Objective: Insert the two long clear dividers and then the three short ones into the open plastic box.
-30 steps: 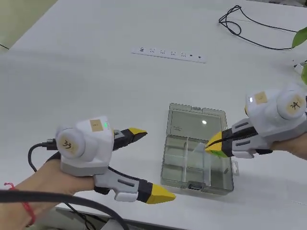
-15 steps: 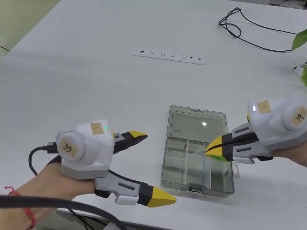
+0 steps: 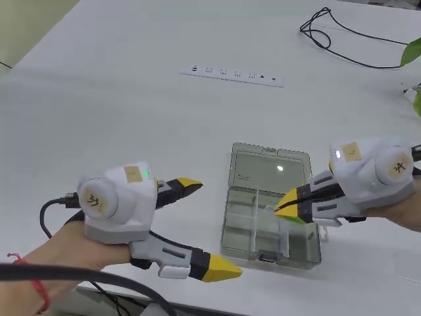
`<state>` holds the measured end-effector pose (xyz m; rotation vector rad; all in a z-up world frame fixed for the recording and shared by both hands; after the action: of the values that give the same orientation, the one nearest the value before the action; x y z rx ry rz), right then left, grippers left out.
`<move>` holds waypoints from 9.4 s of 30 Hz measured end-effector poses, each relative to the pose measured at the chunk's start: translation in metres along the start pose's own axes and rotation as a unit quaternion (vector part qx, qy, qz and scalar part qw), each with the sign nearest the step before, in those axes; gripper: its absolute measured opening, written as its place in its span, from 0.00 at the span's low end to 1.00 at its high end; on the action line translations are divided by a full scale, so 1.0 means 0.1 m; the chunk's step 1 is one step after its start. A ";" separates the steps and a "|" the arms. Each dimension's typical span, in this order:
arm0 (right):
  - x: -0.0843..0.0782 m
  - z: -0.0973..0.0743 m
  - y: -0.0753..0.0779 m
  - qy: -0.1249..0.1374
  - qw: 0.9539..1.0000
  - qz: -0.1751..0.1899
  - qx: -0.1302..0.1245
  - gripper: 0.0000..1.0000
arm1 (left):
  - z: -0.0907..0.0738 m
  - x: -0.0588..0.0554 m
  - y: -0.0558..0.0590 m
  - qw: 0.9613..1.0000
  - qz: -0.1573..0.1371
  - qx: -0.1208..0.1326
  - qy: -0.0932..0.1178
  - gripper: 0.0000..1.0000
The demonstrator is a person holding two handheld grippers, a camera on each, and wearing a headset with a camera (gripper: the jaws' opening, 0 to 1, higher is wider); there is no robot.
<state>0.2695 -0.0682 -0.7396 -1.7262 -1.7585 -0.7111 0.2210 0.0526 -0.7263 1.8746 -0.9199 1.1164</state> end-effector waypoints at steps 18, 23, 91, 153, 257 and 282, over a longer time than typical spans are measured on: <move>-0.22 0.25 0.03 -0.052 0.999 0.006 0.004 0.02 | -0.02 -0.03 -0.02 1.000 0.000 0.002 -0.002 1.00; -0.25 0.28 0.03 -0.061 0.998 0.004 0.006 0.02 | -0.03 -0.03 -0.03 1.000 0.000 0.004 -0.002 1.00; -0.37 -0.65 -0.06 -0.013 0.995 0.076 -0.071 0.43 | -0.07 -0.04 -0.03 1.000 0.005 0.008 -0.013 1.00; -2.13 -1.19 -0.28 -0.272 0.960 0.053 -0.047 0.40 | -0.07 -0.08 -0.06 1.000 0.000 0.006 -0.022 1.00; 0.56 -0.58 -0.53 -0.105 0.982 -0.091 -0.129 0.33 | 0.56 0.55 0.47 0.952 -0.296 -0.065 0.037 0.08; 0.58 -0.60 -0.51 -0.106 0.979 -0.104 -0.137 0.33 | 0.57 0.52 0.48 0.945 -0.317 -0.061 0.041 0.00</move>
<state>0.2198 -0.0717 -0.6552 -1.8728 -2.0920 -0.9230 0.2198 -0.0294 -0.6869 1.8109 -0.2808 0.7108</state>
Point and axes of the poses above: the centre of the closed fingertips' face, and the gripper's own axes: z roughly forward along the fingers, y roughly to its right, x roughly out of its top, the point moved 4 cm from there along -z, roughly backward along the fingers, and after that the axes turned 2 degrees about y, right-handed, at the moved point
